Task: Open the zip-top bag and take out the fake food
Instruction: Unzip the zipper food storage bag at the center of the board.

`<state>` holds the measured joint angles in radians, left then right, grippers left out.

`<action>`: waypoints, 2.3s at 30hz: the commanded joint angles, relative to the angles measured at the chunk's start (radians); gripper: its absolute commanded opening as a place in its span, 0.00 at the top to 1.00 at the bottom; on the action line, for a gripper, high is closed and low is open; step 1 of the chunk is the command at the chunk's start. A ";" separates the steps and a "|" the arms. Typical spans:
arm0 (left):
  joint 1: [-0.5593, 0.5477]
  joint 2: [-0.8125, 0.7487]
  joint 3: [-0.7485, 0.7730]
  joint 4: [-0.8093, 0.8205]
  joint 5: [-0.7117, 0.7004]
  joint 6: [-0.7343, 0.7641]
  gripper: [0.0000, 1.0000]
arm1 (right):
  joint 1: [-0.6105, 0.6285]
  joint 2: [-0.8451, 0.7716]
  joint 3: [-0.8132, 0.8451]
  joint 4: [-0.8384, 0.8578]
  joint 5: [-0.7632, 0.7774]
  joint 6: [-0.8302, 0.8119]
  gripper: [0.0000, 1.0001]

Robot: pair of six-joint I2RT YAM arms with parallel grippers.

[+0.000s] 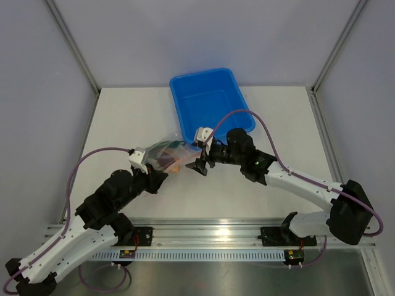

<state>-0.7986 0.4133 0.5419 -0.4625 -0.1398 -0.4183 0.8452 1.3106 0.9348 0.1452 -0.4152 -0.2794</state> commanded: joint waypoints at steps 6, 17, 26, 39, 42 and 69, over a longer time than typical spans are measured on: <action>-0.002 -0.022 0.026 0.051 -0.021 0.015 1.00 | 0.017 -0.022 -0.091 0.131 -0.068 -0.156 0.12; -0.002 -0.030 0.023 0.055 -0.015 0.015 1.00 | 0.020 0.065 -0.034 0.122 -0.043 -0.127 0.43; -0.002 -0.034 0.023 0.047 -0.020 0.012 1.00 | 0.020 0.064 -0.027 0.146 0.022 -0.061 1.00; -0.002 0.015 0.081 -0.019 -0.060 0.000 1.00 | 0.018 0.010 0.016 0.132 0.378 0.210 1.00; -0.002 0.035 0.093 -0.036 -0.064 -0.004 1.00 | 0.020 0.010 0.021 0.134 0.463 0.265 1.00; -0.016 0.021 0.082 -0.039 -0.095 -0.025 0.97 | 0.003 0.015 -0.002 0.209 0.710 0.382 1.00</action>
<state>-0.8104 0.4507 0.6220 -0.5220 -0.2077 -0.4412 0.8703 1.3643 0.9108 0.2642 0.2161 0.1024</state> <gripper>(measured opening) 0.129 0.023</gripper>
